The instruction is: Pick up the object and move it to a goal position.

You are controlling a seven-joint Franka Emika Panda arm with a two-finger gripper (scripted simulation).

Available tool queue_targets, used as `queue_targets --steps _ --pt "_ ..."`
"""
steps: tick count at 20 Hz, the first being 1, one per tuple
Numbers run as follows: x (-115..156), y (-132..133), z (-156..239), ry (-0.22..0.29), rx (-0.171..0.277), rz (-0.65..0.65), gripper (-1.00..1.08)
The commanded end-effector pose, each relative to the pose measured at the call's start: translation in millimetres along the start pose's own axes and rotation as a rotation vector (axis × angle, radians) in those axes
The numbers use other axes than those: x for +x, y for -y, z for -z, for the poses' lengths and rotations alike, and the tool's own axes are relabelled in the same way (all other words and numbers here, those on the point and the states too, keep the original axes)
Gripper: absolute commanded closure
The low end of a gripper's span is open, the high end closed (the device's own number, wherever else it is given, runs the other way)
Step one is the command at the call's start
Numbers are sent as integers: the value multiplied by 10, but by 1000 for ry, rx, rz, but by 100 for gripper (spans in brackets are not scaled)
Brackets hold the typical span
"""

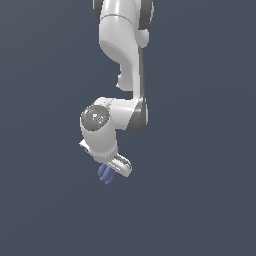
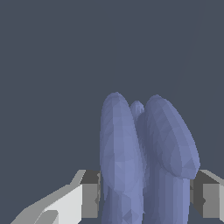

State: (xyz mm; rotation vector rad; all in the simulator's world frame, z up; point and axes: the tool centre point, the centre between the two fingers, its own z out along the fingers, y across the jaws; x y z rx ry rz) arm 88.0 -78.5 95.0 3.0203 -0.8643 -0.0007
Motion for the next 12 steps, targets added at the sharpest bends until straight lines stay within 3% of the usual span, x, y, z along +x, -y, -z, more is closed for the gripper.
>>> queue_targets --steps 1,12 --pt "2 1 3 0 0 0 108" --pt "-12 -8 32 0 0 0 108"
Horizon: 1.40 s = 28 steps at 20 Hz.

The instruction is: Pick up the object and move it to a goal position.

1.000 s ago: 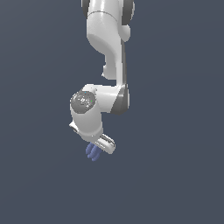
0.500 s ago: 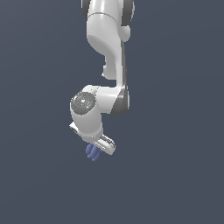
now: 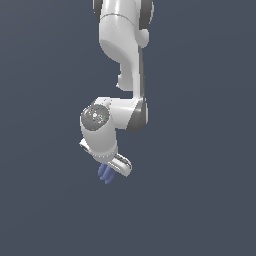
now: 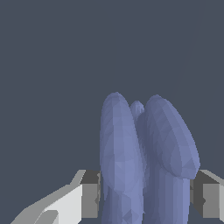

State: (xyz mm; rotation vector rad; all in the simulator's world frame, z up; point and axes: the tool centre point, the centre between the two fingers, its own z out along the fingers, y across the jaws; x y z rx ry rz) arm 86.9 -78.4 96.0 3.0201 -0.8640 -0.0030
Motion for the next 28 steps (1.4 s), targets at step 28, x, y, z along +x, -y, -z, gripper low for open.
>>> queue_targets --steps 28 --pt "-789 -563 2138 0 2 -1 108"
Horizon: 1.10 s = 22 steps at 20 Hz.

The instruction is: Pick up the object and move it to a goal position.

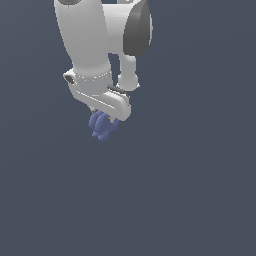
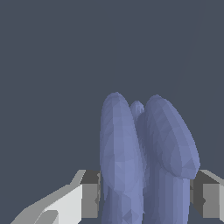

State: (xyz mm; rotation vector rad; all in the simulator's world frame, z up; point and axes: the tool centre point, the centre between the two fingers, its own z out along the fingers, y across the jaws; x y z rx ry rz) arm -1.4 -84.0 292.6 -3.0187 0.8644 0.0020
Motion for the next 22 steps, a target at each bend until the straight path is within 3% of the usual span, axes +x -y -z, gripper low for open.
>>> queue_targets --steps 1,13,22 --pt "-106 -78 288 -1 0 -1 108" --pt "-554 -403 1598 -1 -1 -1 108" --pt "-746 -539 2224 -2 -1 0 108"
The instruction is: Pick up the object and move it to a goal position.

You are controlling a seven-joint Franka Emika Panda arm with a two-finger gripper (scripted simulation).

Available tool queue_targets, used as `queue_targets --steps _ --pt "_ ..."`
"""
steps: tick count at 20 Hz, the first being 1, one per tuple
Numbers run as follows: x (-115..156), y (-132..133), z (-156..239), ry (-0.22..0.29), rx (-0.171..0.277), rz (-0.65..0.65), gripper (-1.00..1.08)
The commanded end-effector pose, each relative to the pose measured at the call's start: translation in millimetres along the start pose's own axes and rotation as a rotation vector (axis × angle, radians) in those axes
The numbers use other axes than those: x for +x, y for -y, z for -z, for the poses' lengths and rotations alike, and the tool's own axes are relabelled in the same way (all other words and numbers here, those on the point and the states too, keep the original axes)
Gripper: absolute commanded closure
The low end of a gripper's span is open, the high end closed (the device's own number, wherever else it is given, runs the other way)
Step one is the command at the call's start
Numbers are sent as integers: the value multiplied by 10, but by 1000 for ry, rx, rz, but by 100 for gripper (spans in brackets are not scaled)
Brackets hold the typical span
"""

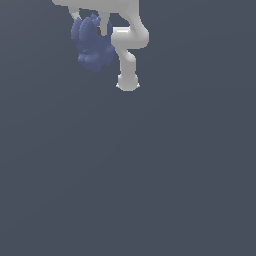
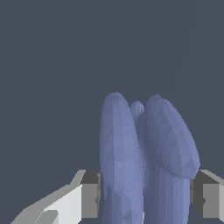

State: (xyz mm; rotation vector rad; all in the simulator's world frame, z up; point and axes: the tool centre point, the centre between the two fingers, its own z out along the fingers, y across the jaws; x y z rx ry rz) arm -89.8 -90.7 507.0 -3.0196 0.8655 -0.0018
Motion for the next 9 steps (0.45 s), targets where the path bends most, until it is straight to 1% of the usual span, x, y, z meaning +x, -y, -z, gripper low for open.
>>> queue_targets --steps 1,9 --pt "-38 -27 122 1 -1 0 108" --pt "-68 -51 268 1 -1 1 108"
